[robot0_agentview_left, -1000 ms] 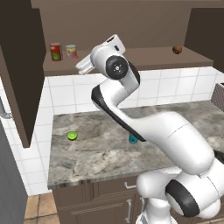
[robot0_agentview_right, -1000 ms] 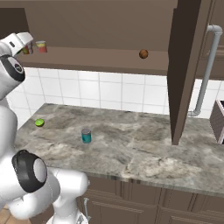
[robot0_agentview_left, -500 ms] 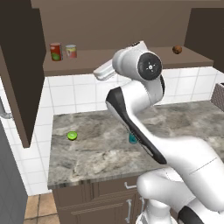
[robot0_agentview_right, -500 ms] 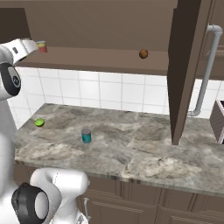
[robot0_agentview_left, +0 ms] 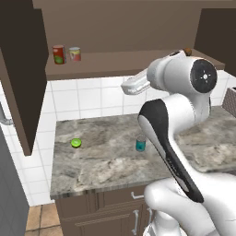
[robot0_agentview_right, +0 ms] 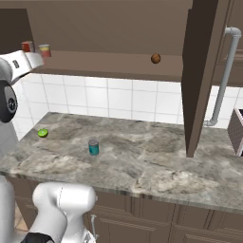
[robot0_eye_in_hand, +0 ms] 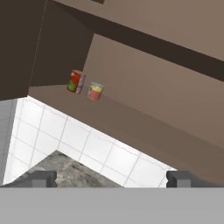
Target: Pick the cans from the counter and place them in their designated side in the cabinet.
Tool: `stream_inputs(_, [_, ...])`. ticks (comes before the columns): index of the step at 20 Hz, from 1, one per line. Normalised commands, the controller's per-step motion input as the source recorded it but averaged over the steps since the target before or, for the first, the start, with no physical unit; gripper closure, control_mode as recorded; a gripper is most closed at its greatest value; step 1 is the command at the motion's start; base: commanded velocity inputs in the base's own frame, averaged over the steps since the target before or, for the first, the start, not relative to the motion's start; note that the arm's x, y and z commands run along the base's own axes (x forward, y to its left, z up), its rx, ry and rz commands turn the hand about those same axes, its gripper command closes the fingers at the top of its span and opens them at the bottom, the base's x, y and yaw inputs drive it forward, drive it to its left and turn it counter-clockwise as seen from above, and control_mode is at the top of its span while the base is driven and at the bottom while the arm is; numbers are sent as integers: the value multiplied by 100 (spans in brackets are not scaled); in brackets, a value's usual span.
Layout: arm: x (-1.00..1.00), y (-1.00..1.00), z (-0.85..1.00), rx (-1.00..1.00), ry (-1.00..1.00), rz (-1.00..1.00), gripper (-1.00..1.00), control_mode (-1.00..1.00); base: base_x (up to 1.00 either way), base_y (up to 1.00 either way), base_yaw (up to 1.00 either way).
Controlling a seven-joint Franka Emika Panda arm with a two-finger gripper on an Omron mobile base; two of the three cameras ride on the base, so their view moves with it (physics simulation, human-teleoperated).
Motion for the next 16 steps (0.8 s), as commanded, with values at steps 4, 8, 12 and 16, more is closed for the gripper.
stream_inputs(4, [-48, -16, -7, 0, 0, 0, -100, -100, 0, 0, 0])
stream_inputs(8, [-2, 2, -13, -2, -1, 0, -100, -100, 0, 0, 0])
stream_inputs(12, [3, -4, -14, -1, 0, 0, -100, -100, 0, 0, 0])
stream_inputs(16, [0, -34, -23, 0, 12, -3, -100, -100, 0, 0, 0])
